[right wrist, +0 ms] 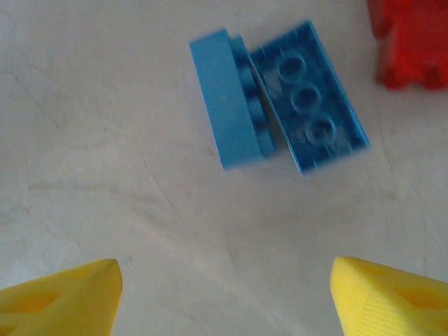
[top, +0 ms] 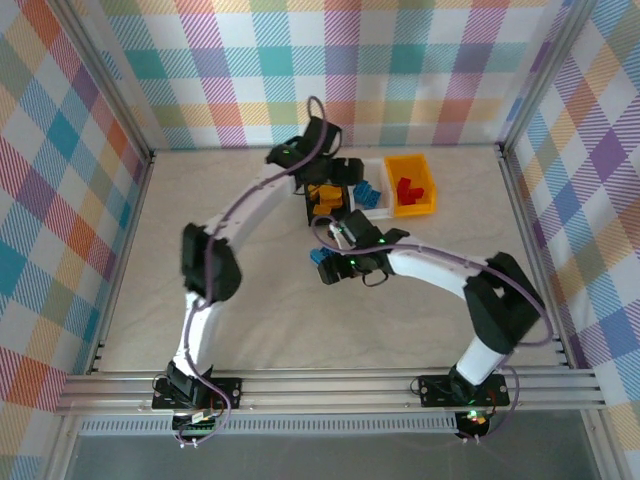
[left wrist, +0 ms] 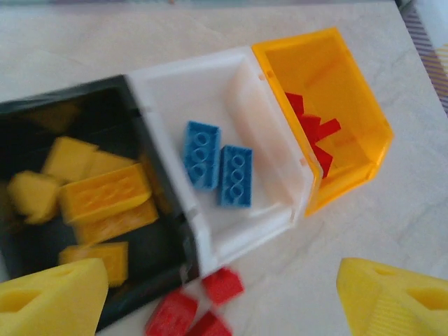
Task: Sort the legos into containers by color
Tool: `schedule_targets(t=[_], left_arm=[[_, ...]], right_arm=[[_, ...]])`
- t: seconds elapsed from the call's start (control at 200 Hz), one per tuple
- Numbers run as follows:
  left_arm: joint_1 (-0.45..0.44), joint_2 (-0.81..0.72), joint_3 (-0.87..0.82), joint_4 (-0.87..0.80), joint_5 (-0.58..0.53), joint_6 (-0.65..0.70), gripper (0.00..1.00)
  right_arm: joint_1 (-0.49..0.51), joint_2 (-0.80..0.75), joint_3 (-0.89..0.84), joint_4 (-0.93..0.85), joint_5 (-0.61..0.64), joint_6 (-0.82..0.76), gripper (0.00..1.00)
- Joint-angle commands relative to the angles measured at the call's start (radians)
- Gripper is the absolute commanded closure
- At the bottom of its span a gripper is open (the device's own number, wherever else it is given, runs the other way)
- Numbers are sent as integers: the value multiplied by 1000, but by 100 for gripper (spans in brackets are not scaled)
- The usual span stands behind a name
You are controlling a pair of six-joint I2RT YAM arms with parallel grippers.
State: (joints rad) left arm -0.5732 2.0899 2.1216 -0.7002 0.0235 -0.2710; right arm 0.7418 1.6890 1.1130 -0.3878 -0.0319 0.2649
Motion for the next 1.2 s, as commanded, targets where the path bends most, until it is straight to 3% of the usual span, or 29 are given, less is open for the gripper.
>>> schedule_targets(t=[0.0,0.19,0.4,0.48,0.885,1.09,1.195], left_arm=[[51,-223,-213,6,-119,23,13],[149,-519,-627,99,-56,-30,12],[166,-695,-849,97,-45,-22,11],[170,-739,-913,96,-46,-19,11],[223,-823,-1055,85,-4,-12,8],[225,-832,-1065,80,-2,-14,8],[228,-838,-1072,82,0,-15,8]], right_arm=[[16,104,114,10,16,-72,23],[37,265,290,-52,79,-121,27],[37,362,376,-96,157,-154,30],[37,390,396,-100,161,-163,36],[54,356,375,-91,222,-150,71],[56,263,283,-93,149,-86,71],[56,198,196,-93,52,-58,68]])
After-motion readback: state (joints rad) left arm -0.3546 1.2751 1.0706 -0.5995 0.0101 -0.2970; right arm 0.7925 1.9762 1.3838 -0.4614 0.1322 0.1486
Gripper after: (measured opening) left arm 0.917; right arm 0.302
